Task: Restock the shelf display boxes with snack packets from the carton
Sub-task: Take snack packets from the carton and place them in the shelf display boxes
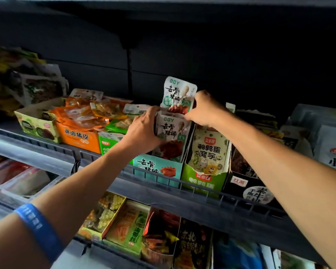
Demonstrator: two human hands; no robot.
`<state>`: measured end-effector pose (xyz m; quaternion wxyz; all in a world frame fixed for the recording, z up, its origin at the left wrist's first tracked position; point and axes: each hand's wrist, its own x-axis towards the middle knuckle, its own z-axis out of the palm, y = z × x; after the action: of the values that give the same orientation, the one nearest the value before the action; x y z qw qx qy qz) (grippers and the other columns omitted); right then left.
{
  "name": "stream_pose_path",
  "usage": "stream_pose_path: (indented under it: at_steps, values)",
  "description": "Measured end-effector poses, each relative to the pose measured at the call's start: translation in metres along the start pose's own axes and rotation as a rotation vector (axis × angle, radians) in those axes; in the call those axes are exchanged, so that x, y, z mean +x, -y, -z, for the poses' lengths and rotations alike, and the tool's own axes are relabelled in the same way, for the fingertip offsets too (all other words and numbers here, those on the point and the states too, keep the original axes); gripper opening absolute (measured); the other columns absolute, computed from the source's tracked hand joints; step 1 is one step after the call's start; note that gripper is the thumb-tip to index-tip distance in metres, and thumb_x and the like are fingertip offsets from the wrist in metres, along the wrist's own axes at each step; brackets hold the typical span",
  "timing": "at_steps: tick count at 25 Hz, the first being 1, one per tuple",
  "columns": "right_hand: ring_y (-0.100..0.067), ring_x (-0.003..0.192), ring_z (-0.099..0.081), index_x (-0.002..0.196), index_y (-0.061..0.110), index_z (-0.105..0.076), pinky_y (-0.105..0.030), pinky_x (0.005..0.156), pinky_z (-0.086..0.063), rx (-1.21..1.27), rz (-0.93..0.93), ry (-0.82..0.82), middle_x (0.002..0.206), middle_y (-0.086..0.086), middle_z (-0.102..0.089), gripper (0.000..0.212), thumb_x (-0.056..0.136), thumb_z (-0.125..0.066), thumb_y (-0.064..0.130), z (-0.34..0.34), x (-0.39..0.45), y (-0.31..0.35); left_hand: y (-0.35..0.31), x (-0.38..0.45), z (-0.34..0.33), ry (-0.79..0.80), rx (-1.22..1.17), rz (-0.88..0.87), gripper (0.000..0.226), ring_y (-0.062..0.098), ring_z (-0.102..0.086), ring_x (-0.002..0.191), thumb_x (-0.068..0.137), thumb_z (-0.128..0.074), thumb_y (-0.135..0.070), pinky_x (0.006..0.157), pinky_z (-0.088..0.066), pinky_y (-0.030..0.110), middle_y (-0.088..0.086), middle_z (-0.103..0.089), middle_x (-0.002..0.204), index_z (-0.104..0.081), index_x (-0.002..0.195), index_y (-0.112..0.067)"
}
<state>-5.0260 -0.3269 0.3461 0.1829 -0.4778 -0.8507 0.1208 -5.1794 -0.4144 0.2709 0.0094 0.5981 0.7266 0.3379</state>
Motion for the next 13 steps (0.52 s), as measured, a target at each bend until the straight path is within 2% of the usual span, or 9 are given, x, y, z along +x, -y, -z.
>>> stream_pose_path:
  at_steps: [2, 4, 5, 7, 9, 12, 13]
  values:
    - [-0.022, 0.101, -0.052, 0.135, 0.006, -0.044, -0.031, 0.074, -0.044, 0.079, 0.012, 0.082, 0.119, -0.006, -0.051, 0.057, 0.089, -0.069, 0.030, 0.006, 0.002, -0.003, 0.001, -0.002, -0.004, 0.005, 0.086, -0.011, 0.086, 0.031, -0.047, 0.118, 0.072, -0.083, -0.027, 0.092, -0.040, 0.040, 0.004, -0.058, 0.130, -0.033, 0.142, -0.024]
    - [-0.025, 0.107, -0.059, 0.123, 0.012, -0.055, -0.038, 0.089, -0.048, 0.239, 0.051, 0.091, 0.118, -0.005, -0.061, 0.046, 0.089, -0.067, 0.040, 0.006, 0.004, -0.004, 0.002, -0.004, -0.007, -0.006, 0.110, -0.021, 0.088, 0.030, -0.047, 0.117, 0.073, -0.082, -0.026, 0.089, -0.038, 0.038, 0.004, -0.059, 0.128, -0.030, 0.144, -0.024]
    - [-0.024, 0.103, -0.061, 0.115, 0.019, -0.058, -0.038, 0.089, -0.050, 0.233, 0.080, 0.047, 0.112, -0.003, -0.064, 0.034, 0.089, -0.067, 0.039, 0.004, 0.005, -0.006, 0.002, -0.004, -0.006, -0.023, 0.097, -0.028, 0.091, 0.031, -0.047, 0.119, 0.072, -0.083, -0.026, 0.091, -0.039, 0.039, 0.005, -0.058, 0.130, -0.029, 0.145, -0.023]
    - [-0.018, 0.091, -0.062, 0.105, 0.025, -0.057, -0.033, 0.077, -0.051, 0.105, 0.131, -0.051, 0.103, 0.001, -0.065, 0.016, 0.091, -0.066, 0.026, -0.003, 0.005, -0.012, 0.002, -0.005, -0.006, -0.069, 0.077, -0.033, 0.099, 0.033, -0.044, 0.125, 0.070, -0.084, -0.026, 0.099, -0.039, 0.043, 0.008, -0.050, 0.138, -0.025, 0.150, -0.022]
    - [-0.015, 0.088, -0.060, 0.105, 0.025, -0.062, -0.028, 0.071, -0.049, -0.028, 0.210, -0.092, 0.105, 0.001, -0.066, 0.013, 0.095, -0.060, 0.017, -0.012, 0.002, -0.014, 0.001, -0.006, -0.006, -0.094, 0.111, -0.021, 0.100, 0.035, -0.041, 0.128, 0.072, -0.083, -0.026, 0.104, -0.038, 0.047, 0.010, -0.044, 0.143, -0.023, 0.152, -0.021]
    - [-0.022, 0.101, -0.058, 0.114, 0.023, -0.060, -0.037, 0.084, -0.050, -0.100, 0.276, -0.287, 0.105, -0.001, -0.068, 0.020, 0.095, -0.056, 0.018, -0.021, -0.008, -0.016, -0.001, -0.005, -0.005, -0.095, 0.246, -0.053, 0.088, 0.035, -0.047, 0.124, 0.076, -0.079, -0.023, 0.101, -0.041, 0.049, 0.008, -0.053, 0.137, -0.030, 0.149, -0.022]
    - [-0.025, 0.105, -0.056, 0.115, 0.022, -0.059, -0.038, 0.088, -0.048, -0.120, 0.278, -0.308, 0.106, -0.003, -0.068, 0.022, 0.094, -0.056, 0.018, -0.021, -0.010, -0.018, -0.001, -0.004, -0.004, -0.109, 0.282, -0.087, 0.083, 0.034, -0.049, 0.122, 0.077, -0.078, -0.020, 0.097, -0.042, 0.049, 0.007, -0.056, 0.135, -0.033, 0.146, -0.022]
